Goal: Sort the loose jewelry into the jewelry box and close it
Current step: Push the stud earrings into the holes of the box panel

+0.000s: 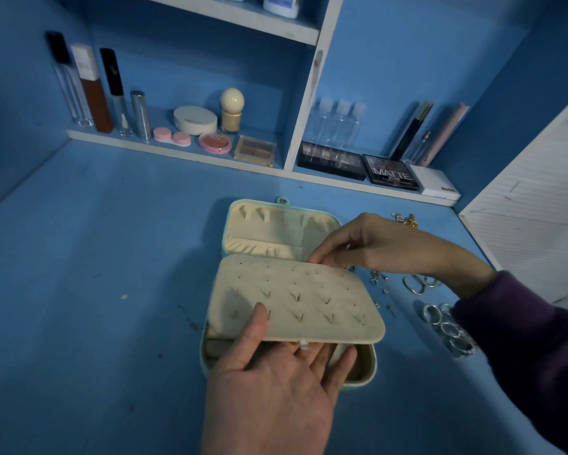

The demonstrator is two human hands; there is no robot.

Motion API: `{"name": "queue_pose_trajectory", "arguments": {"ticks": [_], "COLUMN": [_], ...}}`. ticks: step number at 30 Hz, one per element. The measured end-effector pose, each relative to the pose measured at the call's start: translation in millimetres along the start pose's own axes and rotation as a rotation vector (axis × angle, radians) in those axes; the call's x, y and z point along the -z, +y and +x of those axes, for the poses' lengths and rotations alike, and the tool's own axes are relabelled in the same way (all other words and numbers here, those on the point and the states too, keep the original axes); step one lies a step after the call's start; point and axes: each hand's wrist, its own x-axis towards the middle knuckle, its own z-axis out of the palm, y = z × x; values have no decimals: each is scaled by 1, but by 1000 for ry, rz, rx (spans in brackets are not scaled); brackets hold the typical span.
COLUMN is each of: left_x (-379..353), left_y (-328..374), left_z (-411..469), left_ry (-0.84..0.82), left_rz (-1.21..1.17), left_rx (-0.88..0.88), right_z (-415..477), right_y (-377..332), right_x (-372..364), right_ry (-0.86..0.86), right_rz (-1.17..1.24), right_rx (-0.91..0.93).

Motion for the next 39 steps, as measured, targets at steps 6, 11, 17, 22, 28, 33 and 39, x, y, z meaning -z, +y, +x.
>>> {"name": "queue_pose_trajectory", "arguments": {"ticks": [6, 11, 17, 22, 28, 33, 39], "left_x": [-1, 0, -1, -5, 2, 0, -7], "left_y": [-1, 0, 1, 0, -1, 0, 1], "left_z": [-1, 0, 0, -1, 0, 1, -1], "left_ry": [-28, -50, -26, 53, -49, -24, 45], "left_rz": [-2, 49, 44, -48, 39, 88, 54], "left_rx": [-12, -3, 4, -4, 11, 1, 19], "right_z": [-7, -4, -5, -10, -3, 16, 34], "right_y": [-3, 7, 8, 0, 3, -8, -22], "right_x": [-8, -13, -5, 2, 2, -14, -19], "right_ry": [-34, 86, 117, 101, 107, 60, -29], "right_rz": [32, 122, -64, -322, -231, -71, -2], "right_rx": [32, 47, 87, 105, 84, 108, 91]}}
